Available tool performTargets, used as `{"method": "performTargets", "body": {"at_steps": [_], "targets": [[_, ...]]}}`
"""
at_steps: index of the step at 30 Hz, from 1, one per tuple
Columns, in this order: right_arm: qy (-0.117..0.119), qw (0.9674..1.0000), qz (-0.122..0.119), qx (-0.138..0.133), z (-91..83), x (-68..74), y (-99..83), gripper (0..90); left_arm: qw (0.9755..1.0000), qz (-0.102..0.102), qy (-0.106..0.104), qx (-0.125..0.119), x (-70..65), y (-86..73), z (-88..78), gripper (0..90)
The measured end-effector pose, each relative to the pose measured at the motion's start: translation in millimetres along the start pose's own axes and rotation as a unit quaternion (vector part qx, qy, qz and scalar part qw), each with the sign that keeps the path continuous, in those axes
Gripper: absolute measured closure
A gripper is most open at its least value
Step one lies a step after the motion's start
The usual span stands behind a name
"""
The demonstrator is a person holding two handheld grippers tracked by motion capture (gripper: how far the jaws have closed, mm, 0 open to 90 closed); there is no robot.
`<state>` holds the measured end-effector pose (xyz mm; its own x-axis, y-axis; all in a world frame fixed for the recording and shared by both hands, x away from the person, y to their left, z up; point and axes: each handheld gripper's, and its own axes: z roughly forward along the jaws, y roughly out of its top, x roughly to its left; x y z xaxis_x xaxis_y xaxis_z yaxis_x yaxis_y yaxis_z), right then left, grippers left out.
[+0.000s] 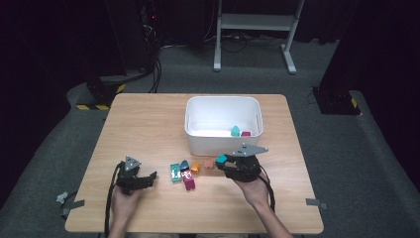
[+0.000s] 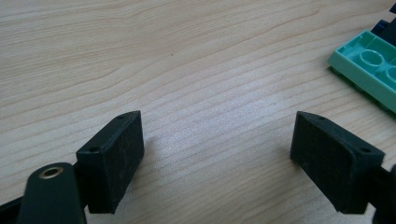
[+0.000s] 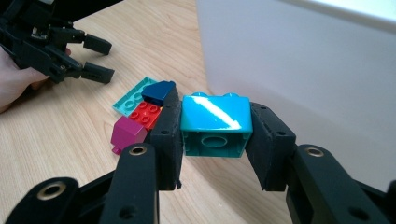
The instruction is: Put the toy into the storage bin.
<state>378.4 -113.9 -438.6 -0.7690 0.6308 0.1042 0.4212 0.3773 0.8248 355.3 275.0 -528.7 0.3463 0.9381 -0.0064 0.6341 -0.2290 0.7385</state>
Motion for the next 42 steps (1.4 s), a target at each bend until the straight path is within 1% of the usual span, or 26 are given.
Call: {"method": "performTargets", "body": {"at_steps": [9,13,15,21,22,26,30,32,34,37,38,42], "targets": [[0.001,1.0000,0.001,-0.009,-9.5,-3.6,11.8,58.6,1.0000,0.000,0.000,0.000,0.0,0.0,0.0,17.5],[0.004,0.9999,0.001,-0.009,-12.7,-6.6,17.3,58.6,1.0000,0.000,0.000,0.000,-0.1,0.0,0.0,17.5],[0.007,0.9999,0.006,-0.006,-13.8,-8.5,21.8,58.6,1.0000,0.000,0.000,0.000,-0.1,0.0,0.0,17.5],[0.008,1.0000,0.003,-0.004,-14.4,-9.5,27.9,58.6,1.0000,0.000,0.000,0.000,0.0,0.0,0.0,17.5],[0.008,1.0000,-0.001,-0.004,-16.4,-8.9,31.1,58.6,1.0000,0.000,0.000,0.000,-0.1,0.0,0.0,17.4],[0.010,0.9999,-0.003,-0.005,-19.8,-9.1,35.4,58.6,1.0000,0.000,0.000,0.000,0.0,0.0,-0.1,17.5],[0.015,0.9999,0.003,-0.004,-22.9,-14.0,43.7,58.6,1.0000,0.001,0.000,0.001,0.1,0.0,-0.2,17.5],[0.015,0.9999,0.003,-0.005,-23.6,-14.8,44.9,58.6,1.0000,0.001,0.000,0.001,0.1,0.0,-0.2,17.5],[0.013,0.9999,0.004,-0.010,-28.5,-16.8,49.5,58.6,1.0000,0.001,0.000,0.001,0.1,0.0,-0.2,17.5],[0.012,0.9998,0.006,-0.012,-31.5,-17.6,52.3,58.6,1.0000,0.001,0.000,0.001,0.2,0.0,-0.2,17.5],[0.012,0.9998,0.008,-0.012,-35.2,-18.8,56.6,58.7,1.0000,0.001,0.000,0.001,0.2,0.0,-0.2,17.5],[0.009,0.9998,0.007,-0.015,-38.9,-19.9,62.1,58.7,1.0000,0.001,0.000,0.001,0.2,0.0,-0.2,17.5]]}}
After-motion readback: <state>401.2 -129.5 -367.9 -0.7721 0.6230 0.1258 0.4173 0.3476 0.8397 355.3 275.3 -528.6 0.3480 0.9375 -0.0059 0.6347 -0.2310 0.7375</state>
